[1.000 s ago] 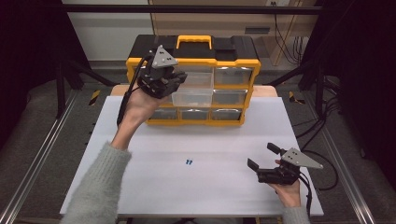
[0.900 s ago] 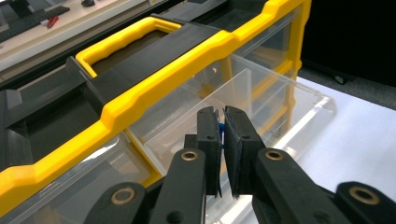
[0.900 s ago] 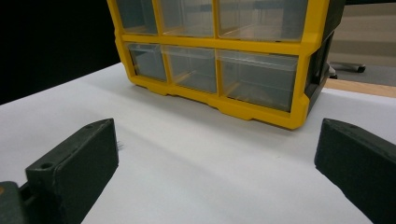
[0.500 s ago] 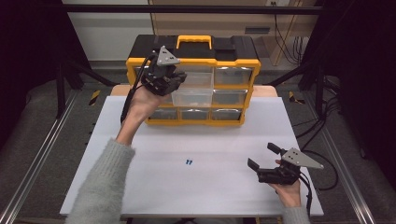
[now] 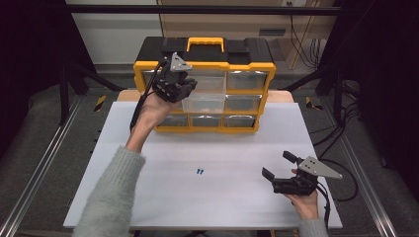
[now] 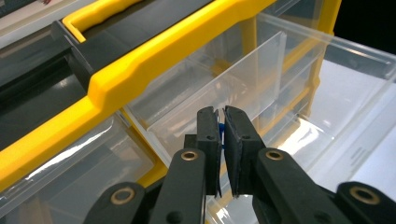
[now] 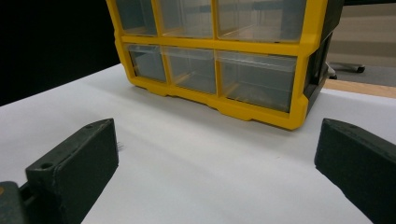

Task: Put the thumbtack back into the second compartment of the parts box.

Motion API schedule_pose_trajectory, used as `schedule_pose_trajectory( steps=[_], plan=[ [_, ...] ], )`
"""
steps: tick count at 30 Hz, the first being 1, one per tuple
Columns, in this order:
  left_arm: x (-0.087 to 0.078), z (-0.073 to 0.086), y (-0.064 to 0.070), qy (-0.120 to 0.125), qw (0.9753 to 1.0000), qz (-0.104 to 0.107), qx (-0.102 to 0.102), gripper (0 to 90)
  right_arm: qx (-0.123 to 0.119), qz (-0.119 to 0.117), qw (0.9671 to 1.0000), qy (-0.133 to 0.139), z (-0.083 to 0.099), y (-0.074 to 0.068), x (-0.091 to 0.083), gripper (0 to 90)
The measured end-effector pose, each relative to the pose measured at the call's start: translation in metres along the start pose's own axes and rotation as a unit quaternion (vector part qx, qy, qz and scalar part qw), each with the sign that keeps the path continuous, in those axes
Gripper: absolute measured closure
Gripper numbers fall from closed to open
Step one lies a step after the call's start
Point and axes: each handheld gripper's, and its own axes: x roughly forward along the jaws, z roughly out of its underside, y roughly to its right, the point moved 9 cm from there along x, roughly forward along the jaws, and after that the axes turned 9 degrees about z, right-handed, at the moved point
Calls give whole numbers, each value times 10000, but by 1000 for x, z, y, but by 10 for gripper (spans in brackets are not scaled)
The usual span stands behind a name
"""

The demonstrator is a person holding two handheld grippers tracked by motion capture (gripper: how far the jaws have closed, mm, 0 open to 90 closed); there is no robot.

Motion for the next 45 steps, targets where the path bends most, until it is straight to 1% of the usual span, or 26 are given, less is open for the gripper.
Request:
schedule_pose_trajectory(
  steps=[3, 8, 12, 15, 16, 17, 18, 21, 24, 26, 27, 28, 30, 31, 33, 37, 40, 42, 43, 45],
  plan=[
    [2, 0, -1, -9, 10000, -5, -27, 836, 14, -1, 10000, -20, 0, 0, 0, 3],
    [4, 0, -2, -127, 9999, -29, -44, 831, -3, 5, 10000, 3, 0, 0, 0, 3],
    [5, -1, -3, -106, 9999, -27, -37, 820, 1, -4, 10000, 7, 0, 0, 0, 3],
    [4, -2, -3, -92, 9999, -41, -56, 785, 30, 17, 10000, 2, 0, 0, -1, 3],
    [3, -3, -3, -78, 9999, -29, -61, 773, 11, 11, 10000, 23, -1, 0, 0, 3],
    [2, -3, -3, -56, 10000, -10, -73, 759, 43, 8, 10000, 31, -1, 0, 0, 3],
    [1, -4, -3, -38, 10000, 1, -73, 740, 7, 5, 10000, 23, -1, 0, 0, 3],
    [-4, -8, -1, 59, 10000, 8, -74, 686, 25, 7, 10000, 22, -1, 0, 0, 3],
    [-11, -12, 2, 257, 9996, 32, -94, 638, 31, 18, 10000, 46, -1, 0, 0, 3],
    [-16, -14, 4, 328, 9994, 33, -60, 588, 19, 5, 10000, 34, -1, 0, -1, 3],
    [-18, -15, 5, 408, 9991, 63, -100, 575, 39, 10, 10000, 41, -1, 0, -1, 3],
    [-21, -15, 6, 409, 9991, 91, -44, 556, 37, 7, 10000, 38, -1, 0, -1, 3],
    [-25, -15, 8, 474, 9987, 162, -54, 521, 4, 12, 10000, 42, -1, 0, -1, 3],
    [-26, -16, 9, 525, 9985, 148, -55, 499, 30, 5, 10000, 41, -1, 0, -1, 3],
    [-30, -16, 12, 587, 9981, 188, -20, 464, 26, 8, 10000, 35, -1, 0, -1, 3],
    [-39, -15, 18, 758, 9969, 219, -15, 387, 1, 11, 10000, 36, -1, 0, -1, 3],
    [-45, -11, 21, 785, 9967, 205, 50, 352, -8, 11, 10000, 17, -1, 0, 0, 3],
    [-49, -9, 22, 816, 9965, 185, 84, 311, -8, 17, 10000, 17, -1, 0, 0, 3],
    [-52, -8, 22, 845, 9963, 169, 72, 294, -9, 14, 10000, 15, -1, 0, 0, 3],
    [-57, -5, 22, 920, 9955, 208, 47, 265, -4, 10, 10000, 17, -1, 0, -1, 3]
  ],
)
